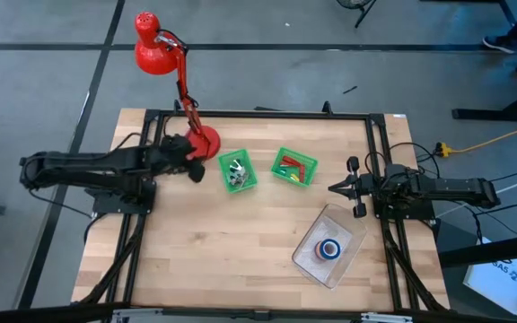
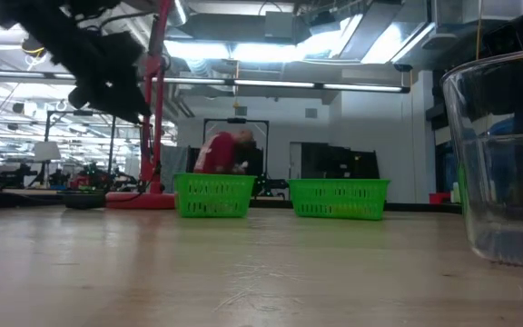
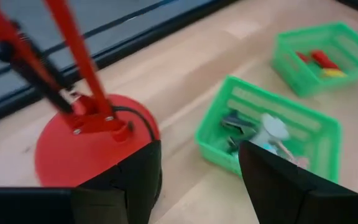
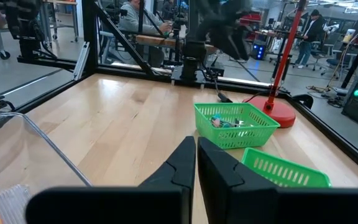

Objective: Pick and place Stapler, Stapler remover, tape
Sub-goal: Return to Home Position

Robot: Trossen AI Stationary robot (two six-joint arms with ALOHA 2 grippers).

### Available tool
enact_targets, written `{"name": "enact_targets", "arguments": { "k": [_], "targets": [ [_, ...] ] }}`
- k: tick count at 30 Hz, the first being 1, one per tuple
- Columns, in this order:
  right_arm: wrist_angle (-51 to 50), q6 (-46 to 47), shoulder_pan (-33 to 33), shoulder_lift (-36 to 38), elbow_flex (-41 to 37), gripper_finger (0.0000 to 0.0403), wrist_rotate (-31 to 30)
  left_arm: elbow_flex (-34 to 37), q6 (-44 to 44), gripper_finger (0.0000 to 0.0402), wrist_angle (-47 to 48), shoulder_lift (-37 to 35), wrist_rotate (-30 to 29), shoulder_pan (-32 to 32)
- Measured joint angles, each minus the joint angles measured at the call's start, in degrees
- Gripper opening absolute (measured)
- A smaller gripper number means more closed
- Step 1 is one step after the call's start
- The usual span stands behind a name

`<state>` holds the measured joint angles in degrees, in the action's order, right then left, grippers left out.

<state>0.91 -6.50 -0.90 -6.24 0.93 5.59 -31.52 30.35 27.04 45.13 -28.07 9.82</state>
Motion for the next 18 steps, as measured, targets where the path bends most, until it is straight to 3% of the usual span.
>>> {"name": "enact_targets", "arguments": {
  "k": [6, 13, 18],
  "targets": [
    [0.0, 0.0, 0.0, 0.0, 0.0, 0.0021, 0.0, 3.7, -11.9, 0.0212, -1.3, -10.0, 7.5, -0.1],
    [0.0, 0.0, 0.0, 0.0, 0.0, 0.0021, 0.0, 7.2, -11.8, 0.0216, -0.8, -17.0, 8.8, 0.9],
    [0.0, 0.0, 0.0, 0.0, 0.0, 0.0021, 0.0, 14.4, -16.0, 0.0213, -10.5, -21.9, 9.0, -0.5]
  ]
}}
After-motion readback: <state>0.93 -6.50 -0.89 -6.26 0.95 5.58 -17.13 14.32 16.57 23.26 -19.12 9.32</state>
